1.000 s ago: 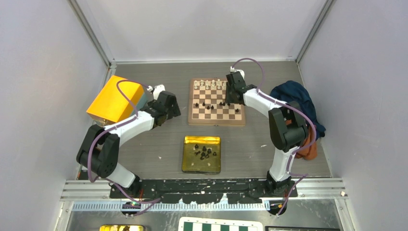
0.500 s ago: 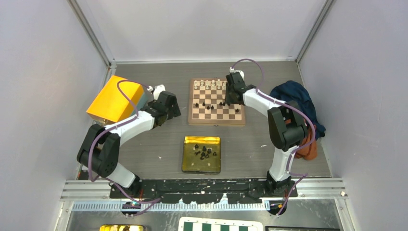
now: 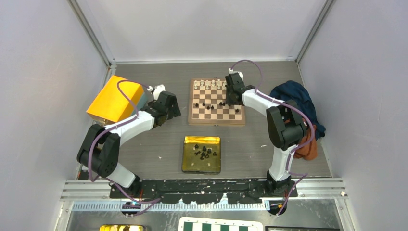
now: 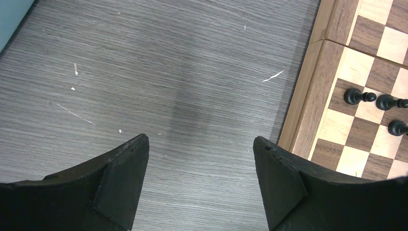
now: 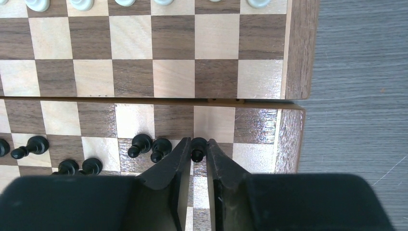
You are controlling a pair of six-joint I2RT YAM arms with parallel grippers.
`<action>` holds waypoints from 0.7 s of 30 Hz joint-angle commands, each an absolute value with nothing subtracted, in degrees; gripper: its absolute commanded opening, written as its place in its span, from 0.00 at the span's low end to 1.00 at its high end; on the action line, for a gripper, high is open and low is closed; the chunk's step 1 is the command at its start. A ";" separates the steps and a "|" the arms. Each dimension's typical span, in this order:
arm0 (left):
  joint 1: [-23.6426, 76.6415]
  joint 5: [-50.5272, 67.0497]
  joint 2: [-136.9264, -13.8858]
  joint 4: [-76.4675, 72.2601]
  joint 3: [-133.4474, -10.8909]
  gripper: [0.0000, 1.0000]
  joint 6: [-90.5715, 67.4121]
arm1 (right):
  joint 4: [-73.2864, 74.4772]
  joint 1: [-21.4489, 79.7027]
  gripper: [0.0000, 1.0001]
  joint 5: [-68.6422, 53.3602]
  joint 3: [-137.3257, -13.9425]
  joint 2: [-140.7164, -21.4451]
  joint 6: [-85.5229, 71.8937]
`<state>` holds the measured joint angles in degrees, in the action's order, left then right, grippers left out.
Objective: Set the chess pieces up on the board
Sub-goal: Pick up the chess piece from the chessboard.
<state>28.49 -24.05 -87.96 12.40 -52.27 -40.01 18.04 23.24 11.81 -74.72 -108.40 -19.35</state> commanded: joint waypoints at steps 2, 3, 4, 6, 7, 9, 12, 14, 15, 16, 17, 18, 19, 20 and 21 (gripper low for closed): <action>28.48 -26.09 -88.12 9.89 -54.15 0.81 -39.47 | 16.19 23.70 0.16 12.07 -76.33 -107.72 -19.25; 28.48 -26.09 -88.13 9.93 -54.14 0.81 -39.46 | 16.16 23.73 0.12 12.24 -76.21 -107.56 -19.18; 28.48 -26.10 -88.06 9.88 -54.07 0.81 -39.51 | 16.09 23.70 0.10 12.36 -76.09 -107.37 -19.08; 28.48 -26.08 -88.03 9.89 -54.01 0.81 -39.55 | 16.11 23.73 0.10 12.73 -75.81 -106.75 -18.87; 28.48 -26.10 -88.00 9.92 -53.95 0.81 -39.67 | 16.19 23.70 0.09 12.86 -75.65 -106.28 -18.83; 28.48 -25.95 -87.92 9.84 -53.89 0.81 -39.72 | 16.22 23.79 0.08 13.15 -75.15 -105.30 -18.81; 28.48 -25.93 -87.69 10.07 -53.84 0.81 -39.73 | 16.38 23.96 0.08 13.81 -74.20 -103.57 -18.64; 28.48 -25.88 -87.50 10.22 -53.88 0.81 -39.77 | 16.61 24.18 0.08 14.11 -73.50 -102.35 -18.60; 28.48 -25.87 -87.33 10.24 -53.88 0.81 -39.73 | 16.73 24.27 0.08 14.21 -73.07 -101.87 -18.62; 28.48 -25.88 -87.23 10.29 -53.88 0.81 -39.75 | 16.81 24.39 0.07 14.36 -72.37 -101.43 -18.57; 28.48 -25.82 -87.19 10.35 -53.88 0.81 -39.73 | 16.79 24.57 0.08 14.45 -71.88 -100.81 -18.65; 28.48 -25.88 -87.01 10.43 -53.77 0.81 -39.73 | 16.76 24.73 0.07 14.73 -71.24 -100.33 -18.76; 28.48 -25.88 -86.88 10.61 -53.79 0.81 -39.80 | 16.57 24.77 0.08 14.86 -70.63 -99.81 -18.80; 28.48 -25.81 -86.81 10.68 -53.77 0.81 -39.81 | 16.43 24.90 0.08 15.00 -69.93 -99.18 -18.95; 28.48 -25.81 -86.72 10.64 -53.79 0.81 -39.81 | 16.24 25.01 0.08 15.08 -69.34 -98.81 -19.07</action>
<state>28.49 -24.05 -87.96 12.43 -52.27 -40.01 18.00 24.32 13.37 -71.05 -103.66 -19.20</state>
